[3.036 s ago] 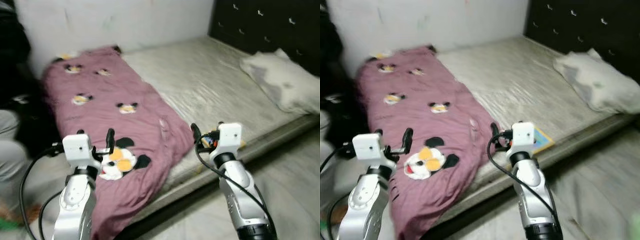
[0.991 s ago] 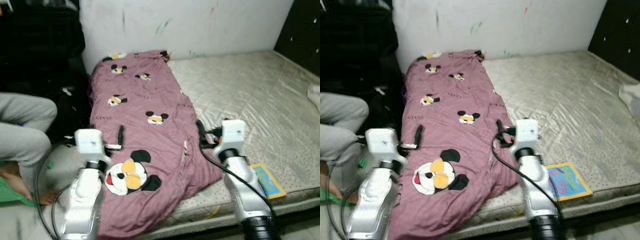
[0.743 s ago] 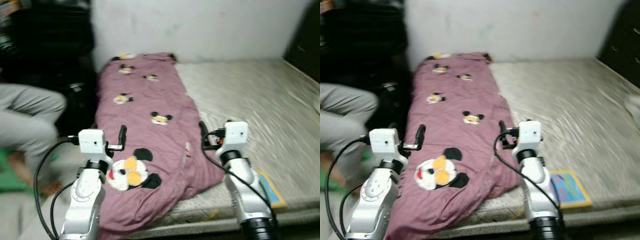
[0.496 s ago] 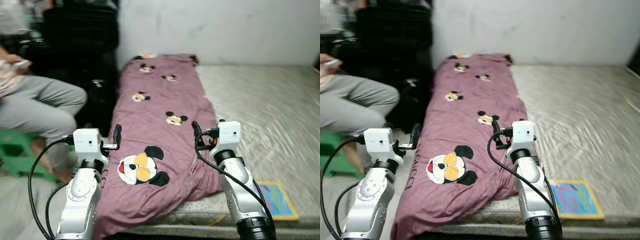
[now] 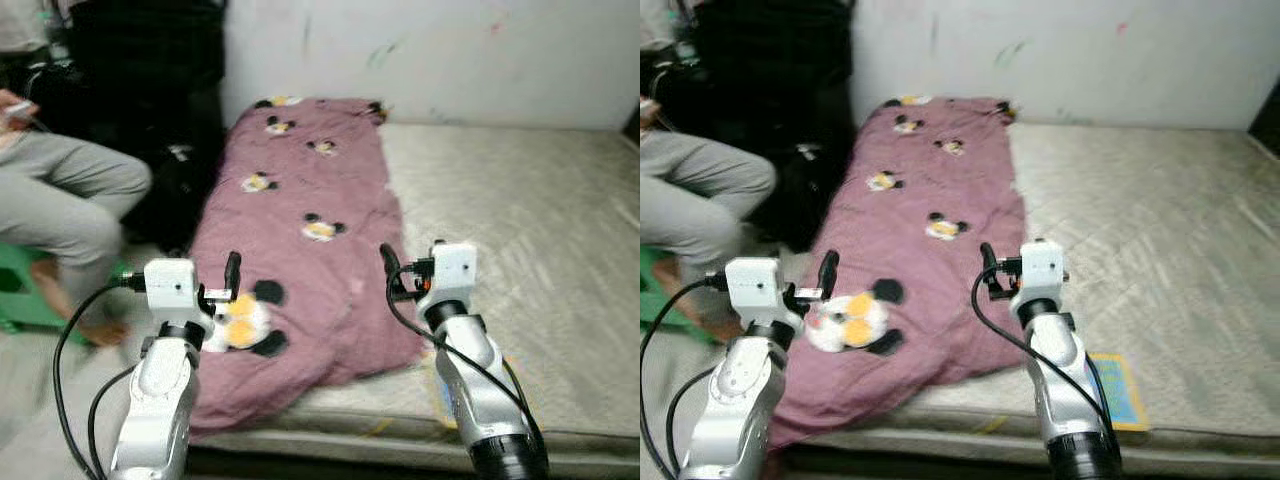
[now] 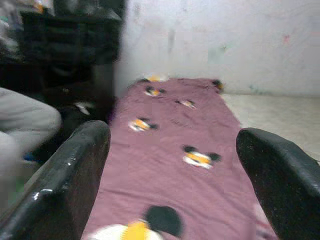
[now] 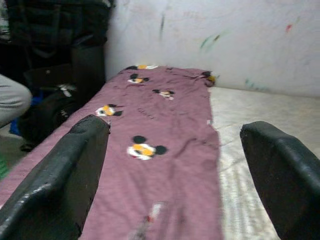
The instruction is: Clean up the room
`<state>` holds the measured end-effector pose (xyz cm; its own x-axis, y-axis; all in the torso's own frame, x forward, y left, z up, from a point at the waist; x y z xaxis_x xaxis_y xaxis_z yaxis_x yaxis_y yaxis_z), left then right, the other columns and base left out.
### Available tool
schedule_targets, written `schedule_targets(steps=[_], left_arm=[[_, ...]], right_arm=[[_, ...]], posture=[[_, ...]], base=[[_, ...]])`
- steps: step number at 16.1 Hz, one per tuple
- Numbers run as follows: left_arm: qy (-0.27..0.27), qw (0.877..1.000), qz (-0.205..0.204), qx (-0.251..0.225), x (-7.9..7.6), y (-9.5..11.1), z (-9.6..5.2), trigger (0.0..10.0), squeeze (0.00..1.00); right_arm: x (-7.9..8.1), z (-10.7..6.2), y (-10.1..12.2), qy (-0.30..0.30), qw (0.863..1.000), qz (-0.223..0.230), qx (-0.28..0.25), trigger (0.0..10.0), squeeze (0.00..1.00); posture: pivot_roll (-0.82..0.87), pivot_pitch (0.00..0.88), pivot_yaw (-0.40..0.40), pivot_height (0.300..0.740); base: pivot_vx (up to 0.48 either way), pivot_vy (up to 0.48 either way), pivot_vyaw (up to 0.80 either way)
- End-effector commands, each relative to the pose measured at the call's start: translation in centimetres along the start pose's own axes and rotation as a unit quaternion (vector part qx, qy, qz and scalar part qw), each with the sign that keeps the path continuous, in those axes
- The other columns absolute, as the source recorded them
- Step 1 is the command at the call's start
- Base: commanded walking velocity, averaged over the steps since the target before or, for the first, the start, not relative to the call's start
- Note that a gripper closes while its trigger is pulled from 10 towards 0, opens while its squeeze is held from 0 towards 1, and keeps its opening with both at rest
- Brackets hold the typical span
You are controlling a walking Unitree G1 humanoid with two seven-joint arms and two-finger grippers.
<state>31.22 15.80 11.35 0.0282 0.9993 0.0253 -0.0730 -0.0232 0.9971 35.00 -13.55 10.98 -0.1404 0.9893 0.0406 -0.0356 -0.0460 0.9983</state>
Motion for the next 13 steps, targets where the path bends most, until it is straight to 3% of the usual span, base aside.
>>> schedule_targets(steps=[1, 13], left_arm=[[-0.009, 1.0, -0.002, -0.005, -0.71, 0.29, 0.23, 10.0, 0.0], [-0.014, 1.0, 0.001, -0.006, -0.92, 0.29, 0.4, 10.0, 0.0]], right_arm=[[-0.86, -0.05, 0.07, -0.009, 1.0, -0.006, 0.0, 10.0, 0.0], [-0.79, 0.09, -0.14, -0.009, 1.0, -0.01, 0.004, 10.0, 0.0]], posture=[[-0.07, 0.0, -0.001, 0.74], [-0.07, 0.0, 0.0, 0.74]], base=[[0.0, -0.401, 0.0], [0.0, -0.372, 0.0]])
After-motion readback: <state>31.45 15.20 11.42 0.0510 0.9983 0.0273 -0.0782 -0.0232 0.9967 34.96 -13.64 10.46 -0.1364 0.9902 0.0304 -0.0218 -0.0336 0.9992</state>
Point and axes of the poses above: a point about 5 cm out from each wrist's last joint towards the gripper, its own z axis pointing out of the wrist towards the gripper, its own y axis along the axis of the wrist's last joint, x = y × z, the point moved 4 cm from there along z, pointing out of the wrist towards the gripper, and after that the axes turned 4 degrees about z, right-handed, at the moved point
